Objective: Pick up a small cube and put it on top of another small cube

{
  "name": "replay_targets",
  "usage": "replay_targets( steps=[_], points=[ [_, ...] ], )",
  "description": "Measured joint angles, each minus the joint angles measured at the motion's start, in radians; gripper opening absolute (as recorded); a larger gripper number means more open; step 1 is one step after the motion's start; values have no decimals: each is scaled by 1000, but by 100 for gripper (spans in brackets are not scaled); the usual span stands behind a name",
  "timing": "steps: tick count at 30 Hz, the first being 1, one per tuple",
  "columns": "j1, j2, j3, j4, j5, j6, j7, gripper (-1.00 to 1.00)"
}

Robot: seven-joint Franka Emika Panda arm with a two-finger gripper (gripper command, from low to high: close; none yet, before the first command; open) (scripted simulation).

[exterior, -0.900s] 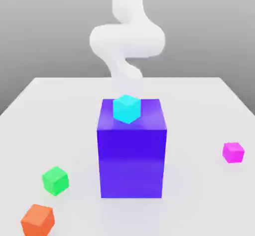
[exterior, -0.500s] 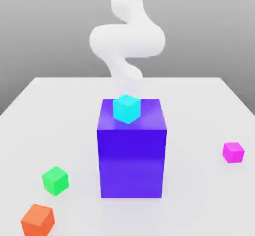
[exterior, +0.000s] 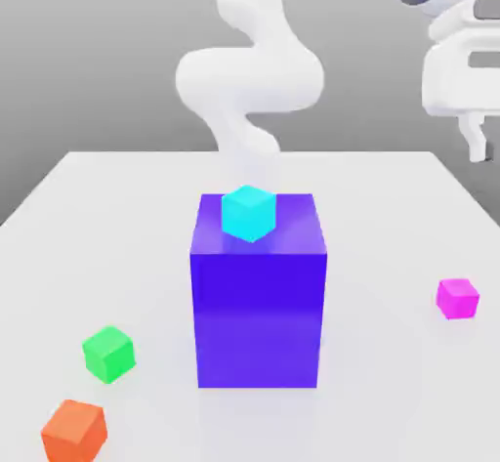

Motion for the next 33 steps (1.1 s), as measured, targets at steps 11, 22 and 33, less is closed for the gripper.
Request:
replay_targets(
  steps=[11, 22, 33],
  points=[
    [-7, 236, 164, -87, -101, 113, 258, 0],
    [103, 470, 171, -171, -281, 220, 571, 0],
    [413, 726, -199, -107, -706, 358, 930, -100]
  ],
)
